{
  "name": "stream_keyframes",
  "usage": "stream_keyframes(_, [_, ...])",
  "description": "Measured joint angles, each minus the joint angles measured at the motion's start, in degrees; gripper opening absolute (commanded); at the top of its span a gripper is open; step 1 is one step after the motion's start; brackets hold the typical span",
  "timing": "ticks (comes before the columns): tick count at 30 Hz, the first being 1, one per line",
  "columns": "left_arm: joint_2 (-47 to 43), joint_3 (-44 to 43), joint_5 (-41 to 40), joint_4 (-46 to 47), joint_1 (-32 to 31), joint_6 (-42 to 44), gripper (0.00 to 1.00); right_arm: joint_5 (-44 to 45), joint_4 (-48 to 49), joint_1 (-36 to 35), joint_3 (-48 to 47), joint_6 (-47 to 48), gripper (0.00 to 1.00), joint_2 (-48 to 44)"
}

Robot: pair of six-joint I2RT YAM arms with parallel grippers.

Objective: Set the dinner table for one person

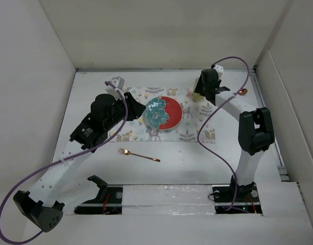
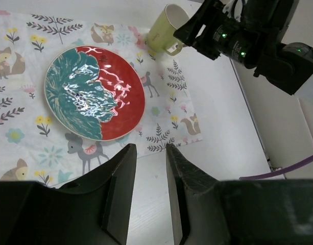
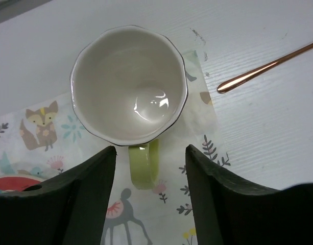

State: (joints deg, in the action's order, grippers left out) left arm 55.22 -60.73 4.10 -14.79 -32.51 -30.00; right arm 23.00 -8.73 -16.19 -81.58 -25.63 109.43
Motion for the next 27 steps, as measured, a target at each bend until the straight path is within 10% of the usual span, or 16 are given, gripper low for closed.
stream_keyframes(6, [0.11,0.0,-0.11,0.02,0.0,0.81,0.27,-5.46,-0.26,5.33,0.76,-2.89,0.59,-5.75])
stream_keyframes(10, [0.17,0.0,-0.33,0.17,0.0,1.4,0.27,-9.55,-0.26,13.53,-0.02,-6.19,0.0,-7.65])
stream_keyframes(19, [0.2,0.17,-1.09,1.81,0.0,2.75,0.27,-13.68,-15.1,26.34,-23.32,-14.34,0.01,14.25])
stream_keyframes(22, [0.17,0.66,-1.38,2.14,0.0,2.99,0.27,-13.79,-22.14,26.53,-29.59,-15.58,0.32,20.83])
stream_keyframes(27, [-0.17,2.34,-1.75,2.51,0.0,3.21,0.27,-13.66,-32.04,25.79,-42.75,-16.55,0.47,29.29])
